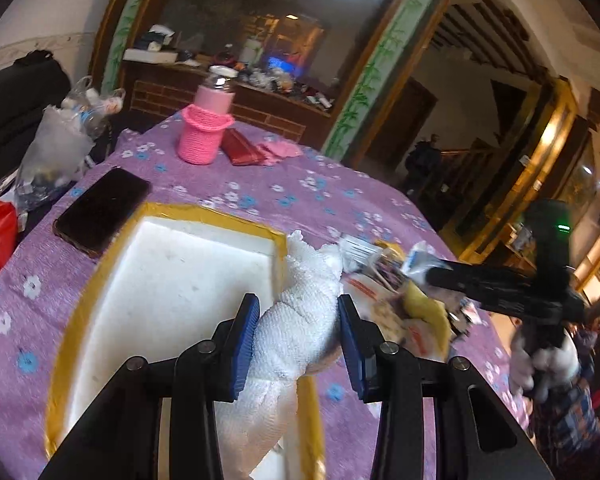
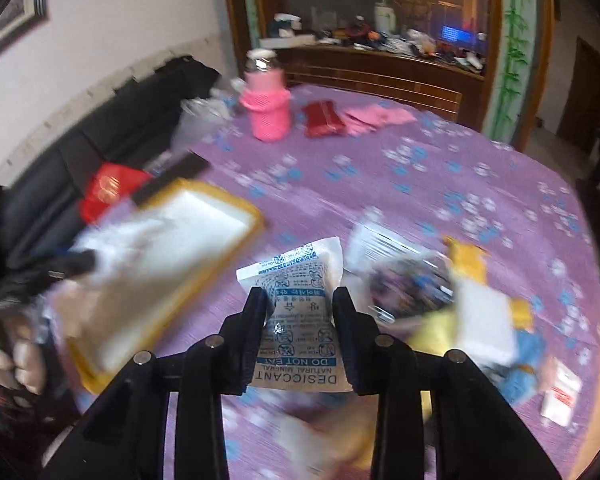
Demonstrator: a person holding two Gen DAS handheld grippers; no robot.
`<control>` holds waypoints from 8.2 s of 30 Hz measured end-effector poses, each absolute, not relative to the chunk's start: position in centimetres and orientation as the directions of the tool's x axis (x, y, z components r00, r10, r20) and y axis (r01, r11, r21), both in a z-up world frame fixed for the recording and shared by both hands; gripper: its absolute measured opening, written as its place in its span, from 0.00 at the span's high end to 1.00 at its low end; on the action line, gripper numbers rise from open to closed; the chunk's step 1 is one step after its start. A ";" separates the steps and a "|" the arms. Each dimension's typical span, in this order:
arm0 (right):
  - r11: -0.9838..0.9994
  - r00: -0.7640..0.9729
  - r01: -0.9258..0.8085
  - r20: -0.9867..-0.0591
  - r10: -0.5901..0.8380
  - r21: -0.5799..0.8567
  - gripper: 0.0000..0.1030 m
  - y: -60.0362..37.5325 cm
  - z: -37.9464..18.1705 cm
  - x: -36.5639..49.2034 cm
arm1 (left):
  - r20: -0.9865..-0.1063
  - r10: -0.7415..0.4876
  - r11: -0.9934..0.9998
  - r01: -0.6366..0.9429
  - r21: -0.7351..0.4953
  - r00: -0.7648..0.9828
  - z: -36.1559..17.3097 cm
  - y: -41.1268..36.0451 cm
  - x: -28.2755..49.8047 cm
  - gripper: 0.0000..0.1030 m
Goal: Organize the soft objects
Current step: 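Carry the white towel into the yellow-rimmed box with left tool while right tool drops desiccant packet there, then grasp the white red-printed plastic bag with left tool while right tool reaches the yellow towel, then drop the plastic bag in the box with left tool while right tool places the yellow towel there, then grasp the white tissue pack with left tool while right tool reaches the blue towel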
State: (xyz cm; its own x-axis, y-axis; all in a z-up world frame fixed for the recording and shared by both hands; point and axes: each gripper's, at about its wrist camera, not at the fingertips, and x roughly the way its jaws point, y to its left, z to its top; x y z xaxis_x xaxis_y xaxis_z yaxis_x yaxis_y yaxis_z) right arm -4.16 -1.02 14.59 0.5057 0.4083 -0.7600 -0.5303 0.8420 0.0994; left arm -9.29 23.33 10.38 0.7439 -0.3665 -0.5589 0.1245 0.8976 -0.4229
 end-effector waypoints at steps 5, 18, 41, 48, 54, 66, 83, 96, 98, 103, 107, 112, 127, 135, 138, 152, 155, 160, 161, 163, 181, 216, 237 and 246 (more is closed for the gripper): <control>0.799 0.419 -0.542 -0.740 0.526 0.260 0.67 3.3 13.6 -1.5 | -0.592 -0.357 0.882 0.053 -0.468 0.723 9.2 25.2 -5.0 0.60; 0.818 0.350 -0.510 -0.804 0.481 0.267 0.57 11.6 7.0 2.2 | -0.671 -0.299 0.835 -0.155 -0.528 0.679 4.5 29.3 1.9 0.48; 0.977 0.775 -0.178 -0.595 0.213 0.118 0.23 -12.6 11.1 -5.4 | -0.614 -0.427 0.875 0.130 -0.467 0.664 10.5 16.4 -5.7 0.21; 0.975 0.780 -0.109 -0.592 0.205 0.194 0.23 -17.6 8.4 -5.1 | -0.716 -0.417 0.899 0.136 -0.417 0.560 7.2 10.2 -4.5 0.21; 0.963 0.761 -0.136 -0.597 0.252 0.233 0.23 -17.8 8.3 -5.0 | -0.724 -0.432 0.900 0.203 -0.385 0.538 6.7 6.4 -6.3 0.21; 0.967 0.794 -0.110 -0.564 0.226 0.231 0.23 -18.4 9.0 -5.9 | -0.725 -0.399 0.881 0.454 -0.133 0.561 5.8 -1.7 -8.1 0.22; 0.951 0.788 -0.231 -0.535 0.306 0.205 0.23 -16.1 9.3 -6.8 | -0.648 -0.480 0.873 0.392 -0.290 0.591 6.9 4.5 -10.0 0.87; 0.879 0.615 -0.354 -0.628 0.477 0.320 0.23 -10.7 9.5 -8.9 | -0.665 -0.499 0.861 0.407 -0.307 0.555 6.7 8.2 -13.2 0.30; 0.865 0.574 -0.346 -0.647 0.502 0.364 0.23 -10.7 8.8 -9.0 | -0.670 -0.482 0.866 0.424 -0.266 0.564 6.2 6.8 -13.4 0.23; 0.896 0.546 -0.276 -0.711 0.444 0.348 0.23 -10.5 7.6 -7.9 | -0.732 -0.392 0.885 0.446 -0.135 0.557 3.8 2.1 -11.2 0.51; 0.932 0.551 -0.245 -0.753 0.360 0.266 0.23 -9.7 6.9 -6.6 | -0.739 -0.434 0.879 0.421 -0.223 0.514 2.8 2.9 -10.6 0.67; 0.972 0.577 -0.200 -0.787 0.218 0.123 0.25 -8.2 6.0 -5.4 | -0.684 -0.476 0.873 0.388 -0.294 0.553 4.7 6.6 -12.6 0.67; 0.965 0.664 -0.192 -0.700 0.263 0.180 0.89 -10.0 10.2 -8.4 | -0.622 -0.398 0.897 0.144 -0.418 0.674 8.3 21.3 -13.2 0.66; 0.919 0.669 -0.345 -0.638 0.382 0.188 0.98 -4.6 14.7 -9.5 | -0.731 -0.298 0.922 -0.013 -0.387 0.614 5.7 25.7 -8.3 0.66; 0.901 0.649 -0.403 -0.645 0.404 0.158 0.98 -2.4 15.4 -9.6 | -0.787 -0.236 0.943 -0.060 -0.326 0.570 4.4 25.8 -6.7 0.64; 0.947 0.498 -0.149 -0.806 0.321 0.285 0.38 -6.7 5.8 -8.9 | -0.580 -0.223 0.887 -0.084 -0.453 0.783 8.8 28.3 -13.5 0.31; 0.960 0.513 -0.135 -0.812 0.280 0.246 0.59 -6.5 4.9 -8.3 | -0.554 -0.227 0.875 -0.082 -0.478 0.801 8.9 28.8 -14.8 0.31; 0.938 0.515 -0.143 -0.786 0.344 0.317 0.65 -8.3 5.4 -9.5 | -0.543 -0.159 0.883 -0.128 -0.453 0.825 8.7 30.1 -16.5 0.31; 0.932 0.521 -0.143 -0.775 0.358 0.334 0.65 -8.5 5.8 -9.7 | -0.540 -0.156 0.880 -0.132 -0.457 0.827 8.6 30.4 -16.6 0.31; 0.912 0.547 -0.174 -0.733 0.404 0.373 0.65 -8.3 7.7 -10.2 | -0.530 -0.160 0.871 -0.134 -0.473 0.833 8.3 31.1 -16.9 0.31; 0.774 0.232 -0.530 -0.819 0.525 0.347 0.64 13.2 7.1 -4.2 | -0.523 -0.180 0.857 -0.128 -0.499 0.833 6.3 33.0 -18.1 0.31; 0.929 0.717 -0.359 -0.612 0.335 0.087 0.19 -4.5 14.9 -9.2 | -0.532 -0.273 0.899 0.015 -0.438 0.802 9.1 25.9 -17.9 0.22; 0.933 0.793 -0.002 -0.568 0.221 0.361 0.19 -27.4 9.0 -4.2 | -0.778 -0.228 0.971 0.197 -0.137 0.586 6.0 6.5 -7.0 0.22; 0.906 0.790 0.002 -0.556 0.259 0.424 0.19 -28.6 9.1 -4.4 | -0.834 -0.148 0.984 0.161 -0.073 0.532 2.5 3.9 -1.1 0.22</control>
